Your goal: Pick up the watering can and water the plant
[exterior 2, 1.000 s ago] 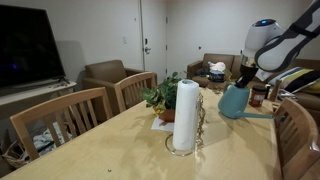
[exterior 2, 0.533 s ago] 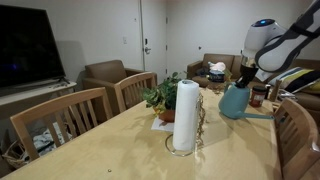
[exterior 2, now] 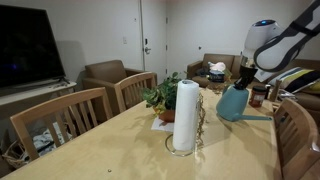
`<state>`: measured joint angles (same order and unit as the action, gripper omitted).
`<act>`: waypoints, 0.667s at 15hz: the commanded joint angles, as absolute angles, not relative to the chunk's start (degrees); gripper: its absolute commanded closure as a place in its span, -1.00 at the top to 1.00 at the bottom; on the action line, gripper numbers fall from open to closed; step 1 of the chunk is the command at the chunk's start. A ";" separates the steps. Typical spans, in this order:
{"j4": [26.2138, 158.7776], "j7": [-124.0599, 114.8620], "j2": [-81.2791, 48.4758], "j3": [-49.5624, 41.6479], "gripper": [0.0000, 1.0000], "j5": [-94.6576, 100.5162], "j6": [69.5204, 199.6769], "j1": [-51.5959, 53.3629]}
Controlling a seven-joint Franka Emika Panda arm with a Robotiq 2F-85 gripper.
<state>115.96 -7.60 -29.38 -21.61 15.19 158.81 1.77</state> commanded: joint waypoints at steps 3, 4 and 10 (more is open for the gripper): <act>115.93 -1.36 -26.89 -7.89 -0.92 -0.71 156.60 -10.74; 115.45 -0.76 -27.23 -6.15 -0.92 -4.04 156.85 -12.68; 115.55 -3.99 -27.92 -8.06 -0.92 -8.54 158.66 -14.18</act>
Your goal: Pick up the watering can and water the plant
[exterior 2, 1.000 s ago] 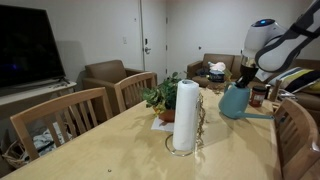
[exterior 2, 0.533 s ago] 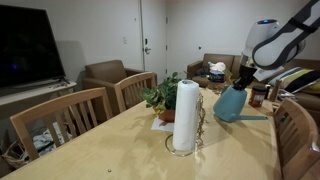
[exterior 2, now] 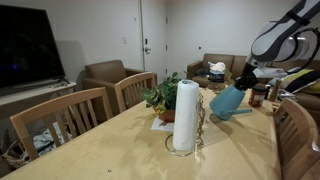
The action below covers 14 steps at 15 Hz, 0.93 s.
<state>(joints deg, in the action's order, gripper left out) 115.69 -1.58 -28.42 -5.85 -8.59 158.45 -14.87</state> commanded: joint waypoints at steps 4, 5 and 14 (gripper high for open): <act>116.28 -9.47 -27.65 -14.58 -0.92 -3.22 156.43 -10.15; 116.49 -10.86 -27.60 -16.06 -0.92 -1.42 155.21 -8.99; 115.62 -10.57 -27.41 -14.01 -0.67 -0.33 150.10 -8.98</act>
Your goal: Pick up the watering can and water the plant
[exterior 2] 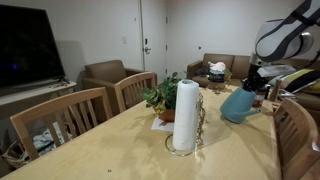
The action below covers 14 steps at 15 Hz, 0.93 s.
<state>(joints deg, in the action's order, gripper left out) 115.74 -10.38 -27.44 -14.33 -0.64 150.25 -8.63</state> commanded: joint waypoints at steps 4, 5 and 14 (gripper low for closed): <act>115.62 -10.55 -27.37 -13.82 -0.67 -0.45 149.97 -9.04; 115.62 -10.55 -27.37 -13.82 -0.67 -0.46 149.97 -9.04; 112.24 -8.73 -25.93 -9.02 -0.92 -12.65 128.99 -14.15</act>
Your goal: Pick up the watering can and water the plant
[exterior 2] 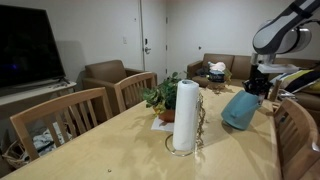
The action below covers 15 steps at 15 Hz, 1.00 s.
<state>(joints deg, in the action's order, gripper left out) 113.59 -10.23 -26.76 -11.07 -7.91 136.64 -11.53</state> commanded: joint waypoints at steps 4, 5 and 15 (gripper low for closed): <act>110.63 -9.24 -26.68 -9.04 -0.92 -18.55 124.05 -16.12; 110.88 -9.26 -26.63 -9.37 -0.92 -19.33 126.81 -16.22; 111.31 -11.71 -27.28 -12.08 -0.67 -18.42 129.77 -17.01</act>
<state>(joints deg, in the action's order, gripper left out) 111.49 -11.65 -27.26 -12.16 -18.54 129.95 -16.89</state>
